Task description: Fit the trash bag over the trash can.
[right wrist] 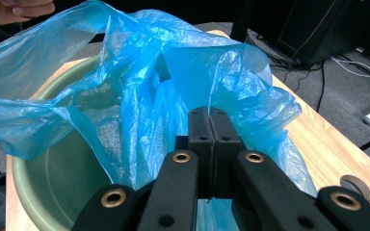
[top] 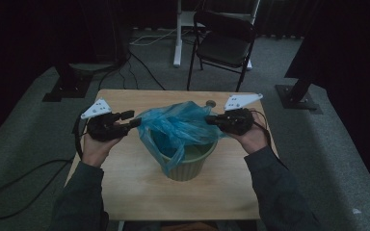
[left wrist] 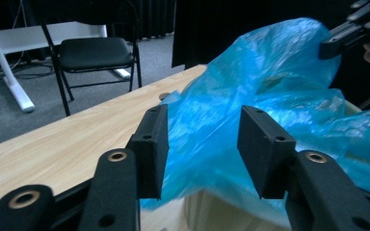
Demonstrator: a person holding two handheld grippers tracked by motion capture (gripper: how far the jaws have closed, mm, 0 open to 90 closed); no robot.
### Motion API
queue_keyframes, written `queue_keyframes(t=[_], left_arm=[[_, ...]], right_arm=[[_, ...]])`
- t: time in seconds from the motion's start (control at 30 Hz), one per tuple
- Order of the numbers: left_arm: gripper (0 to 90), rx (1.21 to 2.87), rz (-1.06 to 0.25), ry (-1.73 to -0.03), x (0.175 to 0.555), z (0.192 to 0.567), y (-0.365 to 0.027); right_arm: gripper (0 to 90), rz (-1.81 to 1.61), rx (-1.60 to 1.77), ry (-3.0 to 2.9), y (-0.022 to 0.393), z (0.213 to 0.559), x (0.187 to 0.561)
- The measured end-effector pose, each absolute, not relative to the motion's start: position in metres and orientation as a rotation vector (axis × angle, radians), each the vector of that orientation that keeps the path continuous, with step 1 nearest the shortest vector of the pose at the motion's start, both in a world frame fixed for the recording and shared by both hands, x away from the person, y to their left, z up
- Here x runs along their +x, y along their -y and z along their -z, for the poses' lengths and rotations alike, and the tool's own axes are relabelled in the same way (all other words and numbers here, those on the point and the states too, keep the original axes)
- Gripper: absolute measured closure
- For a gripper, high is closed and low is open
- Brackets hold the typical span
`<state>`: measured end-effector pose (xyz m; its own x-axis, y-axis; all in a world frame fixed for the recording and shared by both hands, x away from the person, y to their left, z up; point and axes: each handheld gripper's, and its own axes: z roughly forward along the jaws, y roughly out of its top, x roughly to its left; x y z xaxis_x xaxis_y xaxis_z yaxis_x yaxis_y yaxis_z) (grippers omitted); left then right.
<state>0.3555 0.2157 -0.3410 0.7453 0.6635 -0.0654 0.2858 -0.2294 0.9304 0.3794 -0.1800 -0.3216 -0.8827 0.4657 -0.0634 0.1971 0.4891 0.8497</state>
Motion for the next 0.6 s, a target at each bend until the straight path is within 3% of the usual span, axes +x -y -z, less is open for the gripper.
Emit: queue_keyframes(t=[0.4,0.5,0.6], left_arm=[[47.7,1.916,-0.472,-0.697,0.362,0.332,-0.172],[46.6,2.008,-0.572,-0.717,0.366,0.335,-0.165],[51.6,2.047,-0.669,-0.757,0.371,0.34,-0.166]], right_arm=[[89.9,-1.346,0.548,-2.461,0.176,0.321,0.38],[89.9,-1.341,0.543,-2.452,0.175,0.319,0.379],[90.0,-1.324,0.553,-2.436,0.176,0.317,0.381]])
